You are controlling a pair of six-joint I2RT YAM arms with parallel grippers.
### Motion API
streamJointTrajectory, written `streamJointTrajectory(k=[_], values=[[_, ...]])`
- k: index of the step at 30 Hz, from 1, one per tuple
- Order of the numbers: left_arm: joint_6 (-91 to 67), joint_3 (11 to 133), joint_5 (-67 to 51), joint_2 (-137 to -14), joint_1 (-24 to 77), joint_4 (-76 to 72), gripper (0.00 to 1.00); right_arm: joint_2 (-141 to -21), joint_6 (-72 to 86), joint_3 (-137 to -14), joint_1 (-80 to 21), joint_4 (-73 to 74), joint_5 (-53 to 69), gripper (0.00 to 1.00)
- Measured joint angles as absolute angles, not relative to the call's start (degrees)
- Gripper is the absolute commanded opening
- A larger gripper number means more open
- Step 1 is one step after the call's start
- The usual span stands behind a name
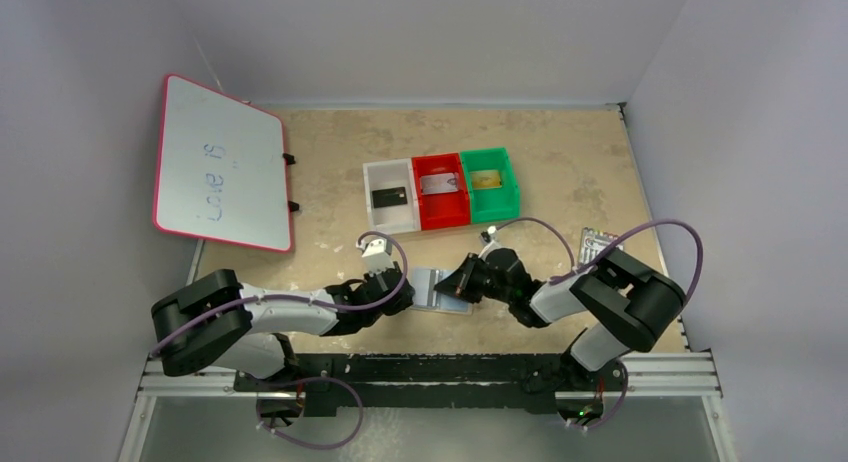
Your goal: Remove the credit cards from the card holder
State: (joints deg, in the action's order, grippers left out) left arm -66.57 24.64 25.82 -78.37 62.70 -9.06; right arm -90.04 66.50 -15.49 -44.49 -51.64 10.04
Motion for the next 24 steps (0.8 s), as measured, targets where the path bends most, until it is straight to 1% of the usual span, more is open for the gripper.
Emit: streamJointTrajectory(k=[11, 16, 19, 24], values=[[-66.92, 24.75, 25.19, -77.49, 63.2, -6.85, 0.02, -82.85, 66.43, -14.37, -44.14, -46.63, 9.56, 0.0], [-66.89, 24.86, 24.99, -77.12, 63.22, -5.96, 0.02, -82.13, 66.39, -13.67, -43.81, -44.75, 8.88, 0.0], [-66.87, 24.91, 24.84, -76.82, 63.4, -5.34, 0.06, -82.06, 66.35, -13.54, -43.79, -43.99, 8.51, 0.0], [-66.61, 24.93, 24.36, -75.11, 63.83, -3.33, 0.24, -82.11, 65.3, -13.58, -43.79, -43.13, 8.6, 0.0]])
